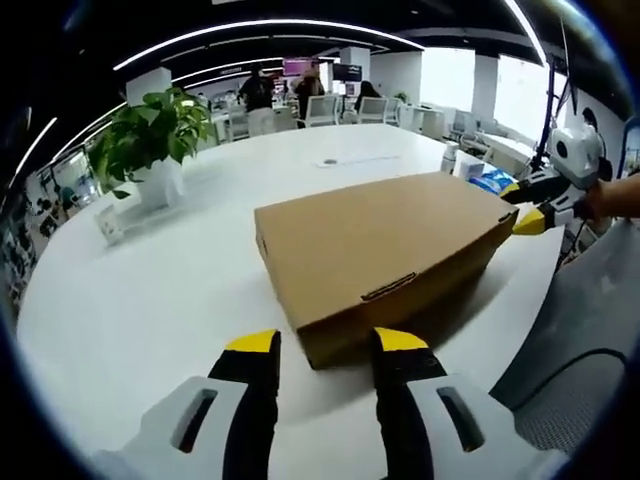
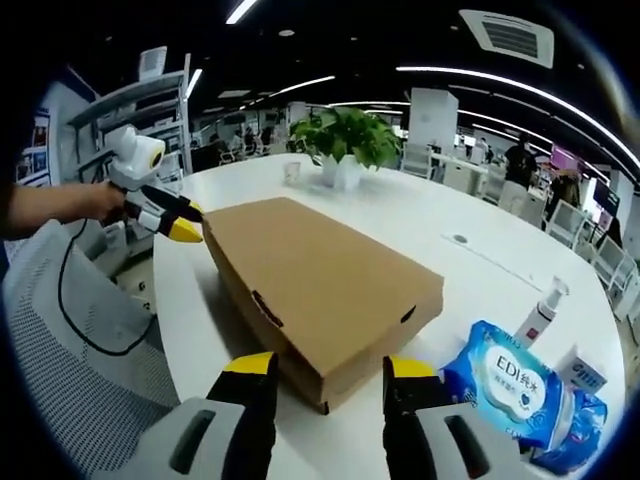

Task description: Operate the shoe box by opening the lid, removing the specified soft item, and placing it in the target area until the item is outside and the box remains undamaged.

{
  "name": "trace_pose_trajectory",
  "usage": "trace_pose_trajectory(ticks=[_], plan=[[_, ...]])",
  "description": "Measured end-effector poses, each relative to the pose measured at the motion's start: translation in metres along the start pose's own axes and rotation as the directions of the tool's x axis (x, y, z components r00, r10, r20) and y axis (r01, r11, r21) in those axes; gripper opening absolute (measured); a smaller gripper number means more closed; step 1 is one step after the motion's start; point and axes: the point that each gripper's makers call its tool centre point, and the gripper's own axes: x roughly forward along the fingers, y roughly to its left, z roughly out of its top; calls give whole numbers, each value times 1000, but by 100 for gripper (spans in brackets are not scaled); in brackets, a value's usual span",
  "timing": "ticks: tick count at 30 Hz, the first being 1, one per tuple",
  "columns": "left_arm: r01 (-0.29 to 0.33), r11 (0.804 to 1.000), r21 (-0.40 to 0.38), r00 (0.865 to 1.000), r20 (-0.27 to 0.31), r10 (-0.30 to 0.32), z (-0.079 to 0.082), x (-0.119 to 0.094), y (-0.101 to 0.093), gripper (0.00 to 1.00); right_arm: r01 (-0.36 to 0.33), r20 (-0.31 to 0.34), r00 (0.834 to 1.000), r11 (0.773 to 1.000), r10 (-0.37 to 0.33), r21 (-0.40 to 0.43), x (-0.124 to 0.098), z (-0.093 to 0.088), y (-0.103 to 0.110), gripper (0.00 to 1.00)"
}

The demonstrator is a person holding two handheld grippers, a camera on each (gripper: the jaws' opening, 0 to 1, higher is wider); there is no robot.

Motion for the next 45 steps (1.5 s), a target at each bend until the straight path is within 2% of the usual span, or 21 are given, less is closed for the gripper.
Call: trace_pose_trajectory(ticks=[8, 19, 29, 45], plan=[[38, 999, 8, 999, 15, -38, 6, 6, -6, 35, -15, 10, 1000, 1000, 15, 4, 4, 6, 3, 39], [36, 999, -16, 999, 9, -35, 1, 11, -2, 34, -5, -9, 1000, 1000, 6, 21, 9, 1, 4, 37], [30, 999, -32, 999, -10, -30, -5, 17, -2, 34, -4, -29, 1000, 1000, 4, 2, 13, -5, 3, 37], [32, 999, -43, 999, -9, -33, 8, 31, 0, 34, 4, -31, 1000, 1000, -4, 3, 21, 0, -14, 37]])
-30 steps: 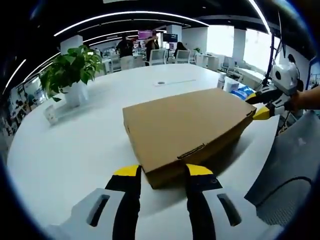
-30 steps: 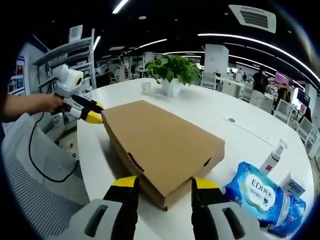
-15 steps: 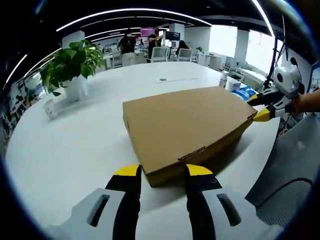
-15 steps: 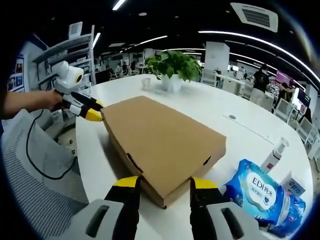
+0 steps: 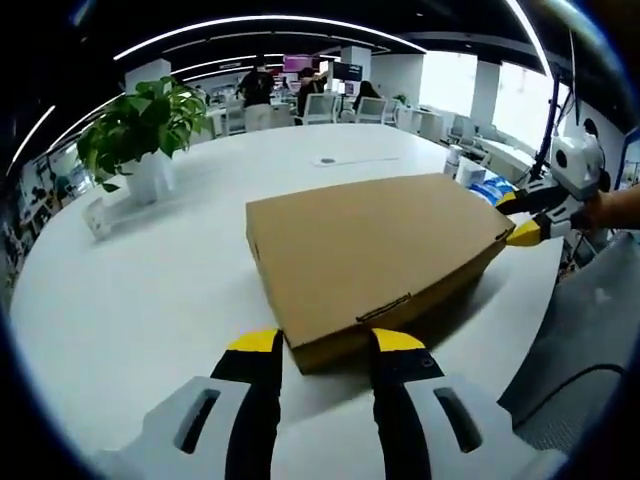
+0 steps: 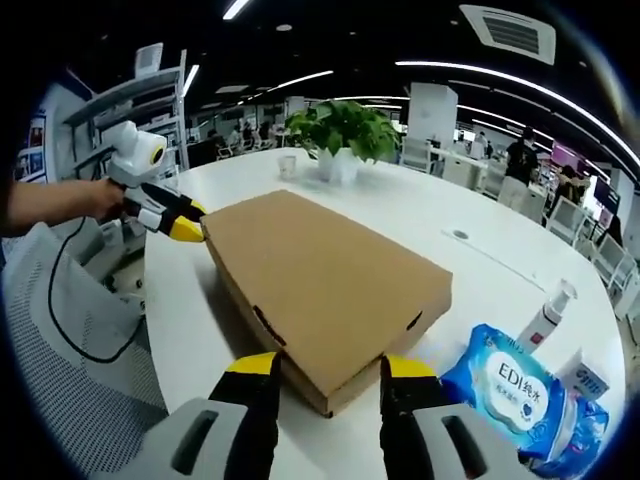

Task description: Operate the shoe box by opening the lid, removing the specified soft item, and placing it in the target area until the item is outside and the box remains undamaged.

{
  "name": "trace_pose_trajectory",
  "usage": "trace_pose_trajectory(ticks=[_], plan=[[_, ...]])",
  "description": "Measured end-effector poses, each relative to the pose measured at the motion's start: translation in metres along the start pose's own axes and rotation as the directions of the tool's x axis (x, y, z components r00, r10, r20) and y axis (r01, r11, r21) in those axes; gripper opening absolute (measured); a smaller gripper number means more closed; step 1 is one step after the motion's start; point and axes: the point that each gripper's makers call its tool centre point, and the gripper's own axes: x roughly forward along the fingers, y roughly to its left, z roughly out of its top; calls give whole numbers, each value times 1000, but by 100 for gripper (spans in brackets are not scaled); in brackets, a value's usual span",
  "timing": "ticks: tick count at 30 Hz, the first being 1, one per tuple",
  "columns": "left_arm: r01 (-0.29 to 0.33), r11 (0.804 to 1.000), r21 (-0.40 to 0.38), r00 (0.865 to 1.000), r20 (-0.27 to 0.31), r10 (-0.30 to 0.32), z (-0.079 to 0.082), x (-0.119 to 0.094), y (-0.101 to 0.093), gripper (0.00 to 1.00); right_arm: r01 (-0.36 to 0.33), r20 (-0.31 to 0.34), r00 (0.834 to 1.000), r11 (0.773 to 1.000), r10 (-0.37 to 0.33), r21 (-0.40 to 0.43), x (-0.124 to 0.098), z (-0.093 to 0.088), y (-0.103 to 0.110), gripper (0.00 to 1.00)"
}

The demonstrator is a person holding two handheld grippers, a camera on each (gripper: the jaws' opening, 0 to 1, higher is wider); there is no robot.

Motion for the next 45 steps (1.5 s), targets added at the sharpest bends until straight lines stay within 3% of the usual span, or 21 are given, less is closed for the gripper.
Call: trace_pose_trajectory(ticks=[24, 45], plan=[[-7, 1000, -24, 1000, 5, 7, 32, 37, 5, 33, 3, -60, 998, 1000, -3, 8, 26, 12, -52, 38], [6, 1000, -2, 1000, -11, -6, 46, 53, 9, 32, 19, -75, 997, 1000, -18, 12, 35, 17, -72, 39]])
